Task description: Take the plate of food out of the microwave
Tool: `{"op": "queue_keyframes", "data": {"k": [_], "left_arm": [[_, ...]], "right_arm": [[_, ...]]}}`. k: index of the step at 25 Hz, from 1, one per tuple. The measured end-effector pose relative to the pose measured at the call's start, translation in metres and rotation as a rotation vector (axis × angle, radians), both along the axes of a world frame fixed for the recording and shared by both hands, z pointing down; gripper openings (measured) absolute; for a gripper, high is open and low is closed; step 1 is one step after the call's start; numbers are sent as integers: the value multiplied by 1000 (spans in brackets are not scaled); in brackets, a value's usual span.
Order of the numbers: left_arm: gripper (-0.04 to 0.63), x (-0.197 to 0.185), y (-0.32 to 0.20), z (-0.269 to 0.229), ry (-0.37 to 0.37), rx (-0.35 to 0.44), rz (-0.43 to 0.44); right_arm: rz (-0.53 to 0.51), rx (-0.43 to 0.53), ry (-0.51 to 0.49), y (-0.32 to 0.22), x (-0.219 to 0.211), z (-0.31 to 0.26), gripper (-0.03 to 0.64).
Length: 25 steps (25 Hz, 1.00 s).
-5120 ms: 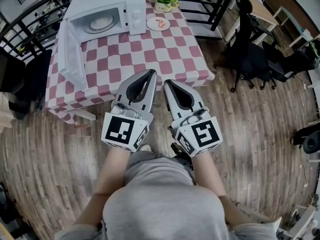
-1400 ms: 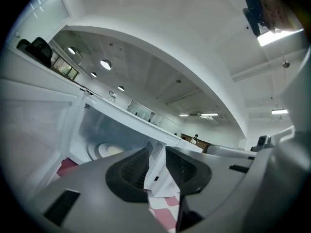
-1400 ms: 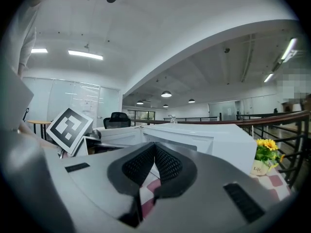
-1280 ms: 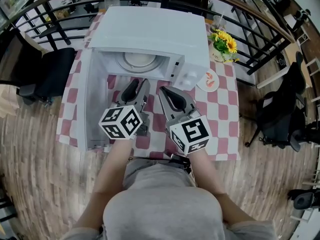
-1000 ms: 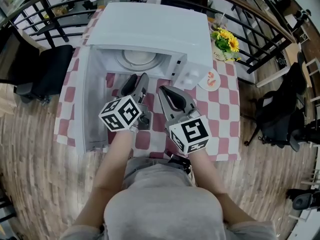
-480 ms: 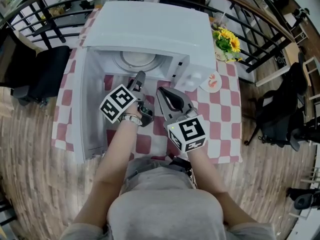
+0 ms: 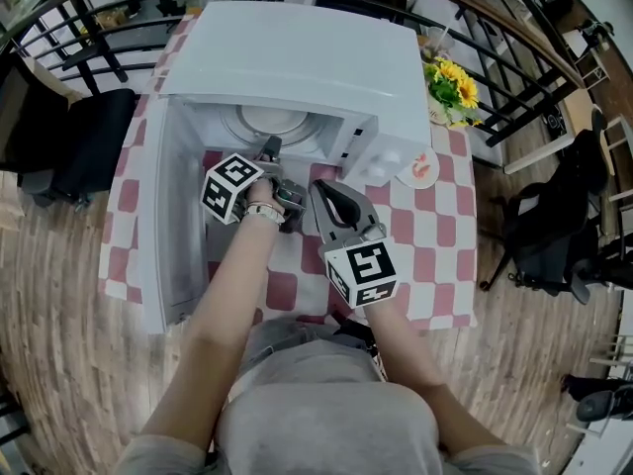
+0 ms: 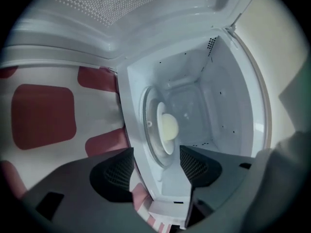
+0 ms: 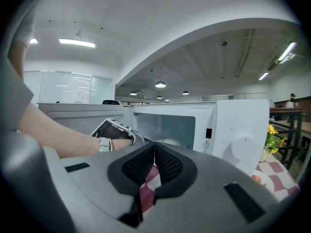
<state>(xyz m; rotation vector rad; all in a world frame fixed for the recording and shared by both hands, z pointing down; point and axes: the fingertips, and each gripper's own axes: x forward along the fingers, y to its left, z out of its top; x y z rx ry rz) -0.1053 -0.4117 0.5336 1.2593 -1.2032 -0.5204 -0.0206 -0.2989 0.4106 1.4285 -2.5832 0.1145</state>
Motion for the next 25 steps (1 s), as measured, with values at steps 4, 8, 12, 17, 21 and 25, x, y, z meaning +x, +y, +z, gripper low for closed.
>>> {"op": "queue_keyframes", "data": {"k": [4,8,12,17,21,25], "left_arm": [[302,0,-10,9,20,-48,-22],[325,-1,-13,23,20,-107,-46],[337,-6,-22,30,20,-141,-77],[344,-7,-35,35,9,-192,-87],[348,-8,-42,38,1,-235,-106],[348,-10,-45,45,-11,-262,-122]], "right_arm": [[16,-23,-11,-5,4,8,26],[28,-50,-23,-8,8,16,26],[39,-82,-33,-10,13,28,26],[49,-118,-44,-15,17,39,26],[56,-131,-51,-18,22,41,26],[49,-135,-53,-20,23,41,26]]}}
